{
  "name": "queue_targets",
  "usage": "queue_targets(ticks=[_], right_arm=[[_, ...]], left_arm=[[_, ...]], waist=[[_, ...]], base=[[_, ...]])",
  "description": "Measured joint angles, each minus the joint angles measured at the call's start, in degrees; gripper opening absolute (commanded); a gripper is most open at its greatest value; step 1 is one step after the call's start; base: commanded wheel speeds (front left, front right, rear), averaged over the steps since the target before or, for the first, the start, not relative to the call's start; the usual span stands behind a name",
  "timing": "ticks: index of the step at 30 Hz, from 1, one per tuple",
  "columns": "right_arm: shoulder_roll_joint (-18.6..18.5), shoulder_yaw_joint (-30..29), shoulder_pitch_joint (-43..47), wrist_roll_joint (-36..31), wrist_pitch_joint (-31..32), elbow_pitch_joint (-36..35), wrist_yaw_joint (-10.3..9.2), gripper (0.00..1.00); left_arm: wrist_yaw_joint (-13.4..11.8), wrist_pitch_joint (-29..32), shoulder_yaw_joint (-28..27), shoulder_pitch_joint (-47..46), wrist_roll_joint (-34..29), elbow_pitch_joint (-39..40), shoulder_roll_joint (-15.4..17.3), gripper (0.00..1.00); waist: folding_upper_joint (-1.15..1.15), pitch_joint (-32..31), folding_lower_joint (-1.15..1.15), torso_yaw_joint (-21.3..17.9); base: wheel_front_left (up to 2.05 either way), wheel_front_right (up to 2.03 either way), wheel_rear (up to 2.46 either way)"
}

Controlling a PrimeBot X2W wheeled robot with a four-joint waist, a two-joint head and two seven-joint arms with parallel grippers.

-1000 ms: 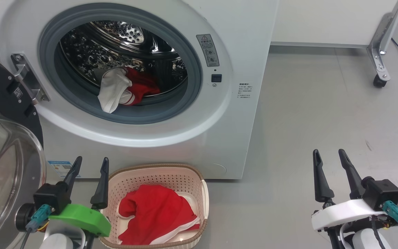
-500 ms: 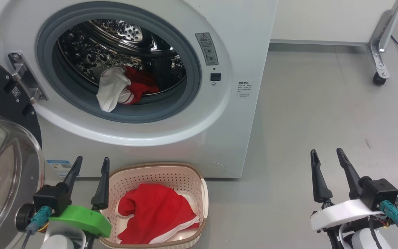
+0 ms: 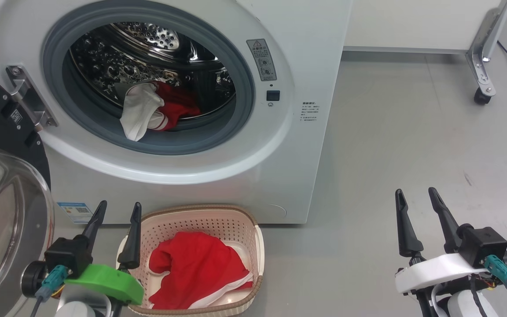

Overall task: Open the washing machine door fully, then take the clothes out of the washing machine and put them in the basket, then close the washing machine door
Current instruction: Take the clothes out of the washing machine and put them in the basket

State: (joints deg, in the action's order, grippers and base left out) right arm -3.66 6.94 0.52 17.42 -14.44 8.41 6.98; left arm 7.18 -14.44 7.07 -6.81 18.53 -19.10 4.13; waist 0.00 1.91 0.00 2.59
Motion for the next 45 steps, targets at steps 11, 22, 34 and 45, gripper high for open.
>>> queue_targets(ticks=[11,22,34,45], right_arm=[[0.05,-0.02,0.0,0.01,0.0,-0.05,0.0,1.0],[0.08,0.02,-0.02,0.0,0.0,-1.08,0.0,1.0],[0.09,0.71,-0.33,0.0,0.0,-2.54,0.0,1.0],[0.2,2.41,-4.35,0.01,0.0,-3.85,0.0,1.0]], left_arm=[[0.0,0.0,-0.01,0.04,-0.25,0.63,-0.14,1.0],[0.0,0.0,0.11,0.04,-0.47,1.52,-0.44,1.0],[0.0,0.0,0.21,-0.61,-1.32,2.9,-0.12,1.0],[-0.01,2.16,-1.05,-10.03,-2.94,2.6,2.58,1.0]], waist=[[0.0,0.45,0.0,-0.3],[0.0,1.96,0.0,-0.65],[0.0,7.24,0.0,-1.94],[0.0,14.15,0.0,-5.03]], base=[[0.0,0.0,0.0],[0.0,0.0,0.0],[0.0,0.0,0.0],[0.0,0.0,0.0]])
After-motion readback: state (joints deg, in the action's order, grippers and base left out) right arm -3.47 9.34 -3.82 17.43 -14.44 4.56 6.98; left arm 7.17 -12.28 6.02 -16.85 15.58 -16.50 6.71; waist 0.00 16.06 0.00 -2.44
